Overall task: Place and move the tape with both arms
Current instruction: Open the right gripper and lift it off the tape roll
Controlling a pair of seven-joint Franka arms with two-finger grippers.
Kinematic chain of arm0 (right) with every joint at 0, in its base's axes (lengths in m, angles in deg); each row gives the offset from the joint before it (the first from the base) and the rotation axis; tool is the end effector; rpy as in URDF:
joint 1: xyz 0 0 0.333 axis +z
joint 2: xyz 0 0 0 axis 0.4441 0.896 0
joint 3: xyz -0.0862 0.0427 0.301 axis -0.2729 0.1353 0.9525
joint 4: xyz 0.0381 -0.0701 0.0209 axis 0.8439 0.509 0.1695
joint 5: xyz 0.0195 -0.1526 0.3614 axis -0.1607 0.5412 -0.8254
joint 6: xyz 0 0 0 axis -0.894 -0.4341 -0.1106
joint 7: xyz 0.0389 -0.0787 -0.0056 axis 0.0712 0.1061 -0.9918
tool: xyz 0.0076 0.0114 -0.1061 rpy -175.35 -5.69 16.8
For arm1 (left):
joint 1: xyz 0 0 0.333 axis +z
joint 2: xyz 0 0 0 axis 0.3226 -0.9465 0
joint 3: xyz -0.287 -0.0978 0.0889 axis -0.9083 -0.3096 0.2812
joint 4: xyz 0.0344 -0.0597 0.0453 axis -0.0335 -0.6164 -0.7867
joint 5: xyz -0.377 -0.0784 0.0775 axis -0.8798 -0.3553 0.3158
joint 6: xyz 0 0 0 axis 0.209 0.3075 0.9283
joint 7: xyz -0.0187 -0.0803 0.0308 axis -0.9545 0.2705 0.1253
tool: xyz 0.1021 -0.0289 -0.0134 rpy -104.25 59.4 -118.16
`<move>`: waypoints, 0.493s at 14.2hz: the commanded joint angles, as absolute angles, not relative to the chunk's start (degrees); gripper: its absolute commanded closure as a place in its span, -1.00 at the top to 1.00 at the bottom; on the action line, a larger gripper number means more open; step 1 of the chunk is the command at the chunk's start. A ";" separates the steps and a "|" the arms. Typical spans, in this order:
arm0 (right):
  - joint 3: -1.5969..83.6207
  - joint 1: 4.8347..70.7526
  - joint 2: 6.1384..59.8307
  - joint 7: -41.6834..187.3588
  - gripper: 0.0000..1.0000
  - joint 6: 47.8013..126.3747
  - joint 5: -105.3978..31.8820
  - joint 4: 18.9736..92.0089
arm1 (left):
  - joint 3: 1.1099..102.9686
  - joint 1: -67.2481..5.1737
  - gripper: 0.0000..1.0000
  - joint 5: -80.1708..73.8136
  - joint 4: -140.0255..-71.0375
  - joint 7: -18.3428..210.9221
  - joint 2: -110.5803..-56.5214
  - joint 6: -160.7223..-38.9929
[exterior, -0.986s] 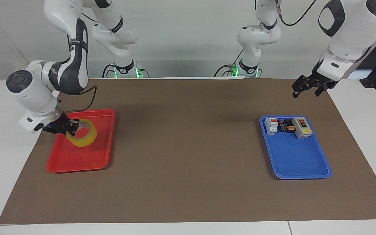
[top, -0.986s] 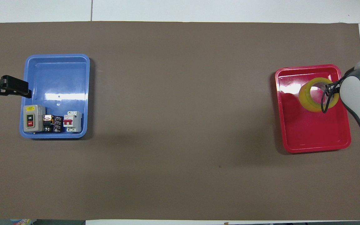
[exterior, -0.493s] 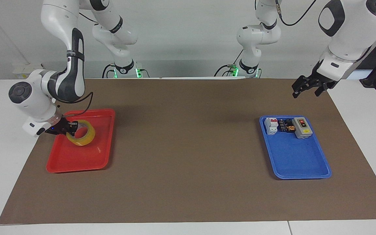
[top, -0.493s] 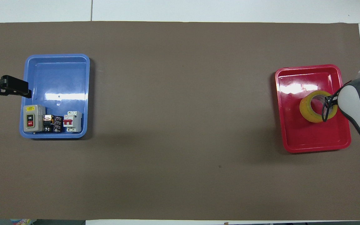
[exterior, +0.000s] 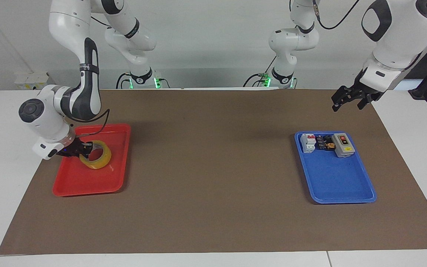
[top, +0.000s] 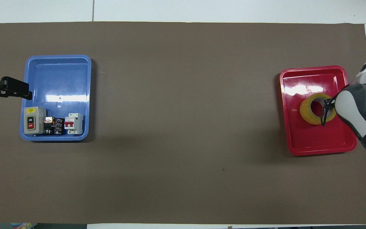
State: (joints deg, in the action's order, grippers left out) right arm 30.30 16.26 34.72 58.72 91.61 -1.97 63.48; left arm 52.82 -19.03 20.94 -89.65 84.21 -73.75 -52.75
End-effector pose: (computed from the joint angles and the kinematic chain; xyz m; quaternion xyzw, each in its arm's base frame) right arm 0.5810 -0.1426 0.3208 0.9929 0.0965 -0.0674 0.0192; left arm 0.5544 -0.0258 0.5982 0.9997 0.0083 -0.0197 0.0087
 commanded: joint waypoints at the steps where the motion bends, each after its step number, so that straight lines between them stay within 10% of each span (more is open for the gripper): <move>1: 30.74 15.65 33.90 57.37 -0.22 92.54 -2.04 64.77 | 52.43 -18.38 1.00 21.78 -91.34 83.75 -72.08 -53.14; 2: 30.74 15.65 33.90 57.37 0.61 92.54 -2.04 64.68 | 52.43 -18.38 1.00 21.78 -91.34 83.75 -72.08 -53.14; 3: 30.74 15.65 33.90 57.46 1.00 92.54 -2.04 64.50 | 52.43 -18.38 1.00 21.78 -91.43 83.75 -72.08 -53.14; 7: 30.91 16.26 31.02 57.98 1.00 90.44 -2.04 63.80 | 52.43 -18.38 1.00 21.78 -91.34 83.75 -72.08 -53.14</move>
